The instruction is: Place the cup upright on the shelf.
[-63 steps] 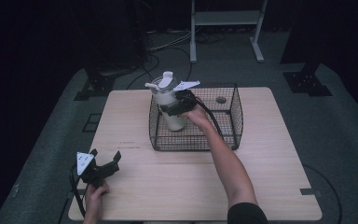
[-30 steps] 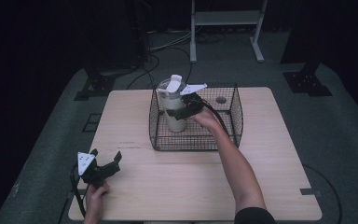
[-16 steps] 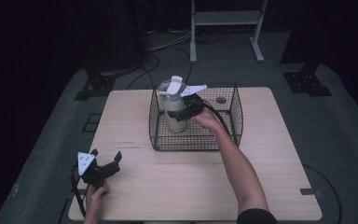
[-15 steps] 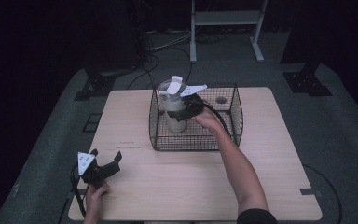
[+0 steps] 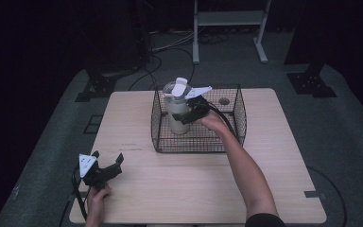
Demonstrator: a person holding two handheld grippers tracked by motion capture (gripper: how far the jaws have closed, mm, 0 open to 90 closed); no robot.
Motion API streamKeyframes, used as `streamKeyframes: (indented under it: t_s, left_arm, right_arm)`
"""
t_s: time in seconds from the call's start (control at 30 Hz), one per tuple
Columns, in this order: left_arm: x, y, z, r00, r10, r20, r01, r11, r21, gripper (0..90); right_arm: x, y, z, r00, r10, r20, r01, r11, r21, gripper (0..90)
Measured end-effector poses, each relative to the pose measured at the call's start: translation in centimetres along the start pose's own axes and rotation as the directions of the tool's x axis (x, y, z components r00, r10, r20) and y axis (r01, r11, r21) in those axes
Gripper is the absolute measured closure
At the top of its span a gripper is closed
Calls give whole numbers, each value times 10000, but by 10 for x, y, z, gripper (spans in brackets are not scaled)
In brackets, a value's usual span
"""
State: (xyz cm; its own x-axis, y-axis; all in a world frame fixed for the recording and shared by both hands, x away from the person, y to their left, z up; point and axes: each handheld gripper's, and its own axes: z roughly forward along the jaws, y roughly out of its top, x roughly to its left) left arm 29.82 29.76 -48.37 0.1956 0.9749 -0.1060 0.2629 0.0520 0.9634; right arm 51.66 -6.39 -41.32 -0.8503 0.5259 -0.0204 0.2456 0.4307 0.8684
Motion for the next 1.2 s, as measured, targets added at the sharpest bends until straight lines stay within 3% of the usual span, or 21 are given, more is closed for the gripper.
streamKeyframes:
  t_s: [0.53,1.03,1.2]
  left_arm:
    - [0,0,0,10000,52,25,-52,10000,-4,0]
    - [-1,0,-1,10000,88,45,-88,10000,25,0]
    - [-2,0,-1,9999,127,48,-127,9999,35,0]
  right_arm:
    - [1,-1,-14,9997,37,241,-47,9991,420,79]
    - [2,4,-45,9971,304,692,-383,9925,1159,82]
    - [1,2,-56,9957,512,773,-595,9921,1102,82]
